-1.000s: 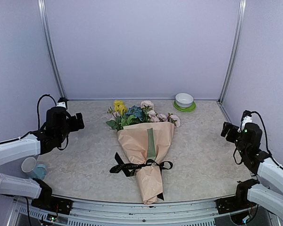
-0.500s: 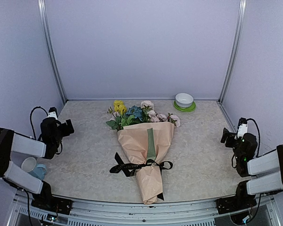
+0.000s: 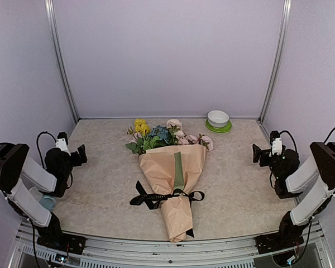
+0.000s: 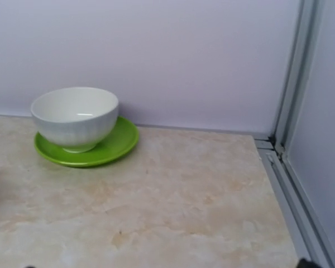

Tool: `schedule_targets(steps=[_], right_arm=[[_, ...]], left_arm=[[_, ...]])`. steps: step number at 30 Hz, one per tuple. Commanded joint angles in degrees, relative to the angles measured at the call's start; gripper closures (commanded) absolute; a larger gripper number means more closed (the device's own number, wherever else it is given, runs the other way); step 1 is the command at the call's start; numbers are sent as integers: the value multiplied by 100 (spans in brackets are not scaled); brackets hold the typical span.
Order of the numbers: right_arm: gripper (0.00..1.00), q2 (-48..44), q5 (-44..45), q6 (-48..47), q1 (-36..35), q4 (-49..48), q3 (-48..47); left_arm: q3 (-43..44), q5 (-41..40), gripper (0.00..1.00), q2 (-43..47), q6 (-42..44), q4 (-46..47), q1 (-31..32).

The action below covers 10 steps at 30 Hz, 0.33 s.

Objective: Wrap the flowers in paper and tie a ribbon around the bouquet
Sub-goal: Reset both arms

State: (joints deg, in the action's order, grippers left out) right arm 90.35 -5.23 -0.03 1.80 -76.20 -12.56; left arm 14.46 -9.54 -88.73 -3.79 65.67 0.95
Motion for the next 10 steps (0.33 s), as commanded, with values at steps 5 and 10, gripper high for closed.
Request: schedule_targets(steps=[5,10], right_arm=[[0,21,-198,-171,33,44,-80],[0,13,-118,-188,-9,90,-92]], left_arm=[[4,269,1,-30,151,739,10],[13,254,1,-31,159,725,19]])
